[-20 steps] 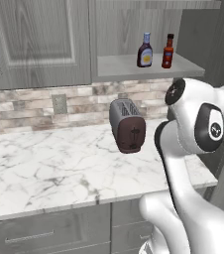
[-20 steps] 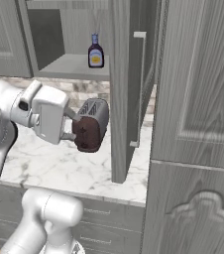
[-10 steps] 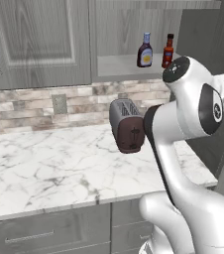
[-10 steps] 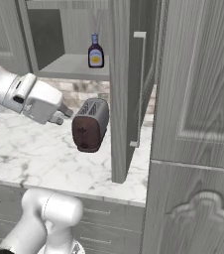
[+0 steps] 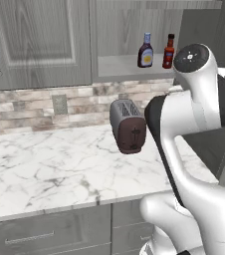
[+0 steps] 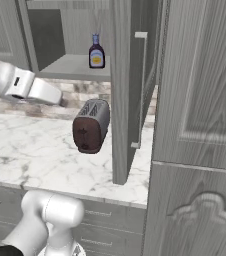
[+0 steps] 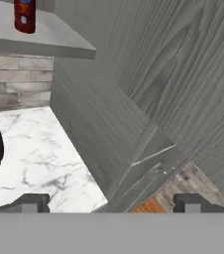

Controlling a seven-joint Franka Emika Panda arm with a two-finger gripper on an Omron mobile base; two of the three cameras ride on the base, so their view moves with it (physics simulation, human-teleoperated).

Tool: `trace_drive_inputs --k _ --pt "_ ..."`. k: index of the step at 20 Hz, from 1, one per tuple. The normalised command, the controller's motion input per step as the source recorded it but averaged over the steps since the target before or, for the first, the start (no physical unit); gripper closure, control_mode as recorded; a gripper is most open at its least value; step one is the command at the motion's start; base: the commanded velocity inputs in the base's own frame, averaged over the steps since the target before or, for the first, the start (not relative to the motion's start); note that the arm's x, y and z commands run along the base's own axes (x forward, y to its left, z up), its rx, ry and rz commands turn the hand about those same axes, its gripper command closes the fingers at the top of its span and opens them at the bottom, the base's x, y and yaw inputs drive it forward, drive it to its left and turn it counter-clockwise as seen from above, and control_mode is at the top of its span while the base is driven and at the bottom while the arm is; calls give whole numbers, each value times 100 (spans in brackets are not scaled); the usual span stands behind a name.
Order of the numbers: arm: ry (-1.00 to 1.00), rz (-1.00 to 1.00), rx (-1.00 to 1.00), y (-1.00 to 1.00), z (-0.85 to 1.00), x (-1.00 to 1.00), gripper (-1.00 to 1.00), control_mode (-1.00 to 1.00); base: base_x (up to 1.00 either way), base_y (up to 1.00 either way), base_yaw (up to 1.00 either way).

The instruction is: Move the condiment bottle and condiment bottle from the cabinet to the dining counter.

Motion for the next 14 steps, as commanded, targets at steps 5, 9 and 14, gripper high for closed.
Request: trace_drive_inputs --k 5,9,14 --pt "-28 8 6 0 0 47 -100 -100 0 0 0" --pt "-8 9 2 0 0 52 -100 -100 0 0 0" --pt "8 3 0 1 18 41 -100 -100 0 0 0"
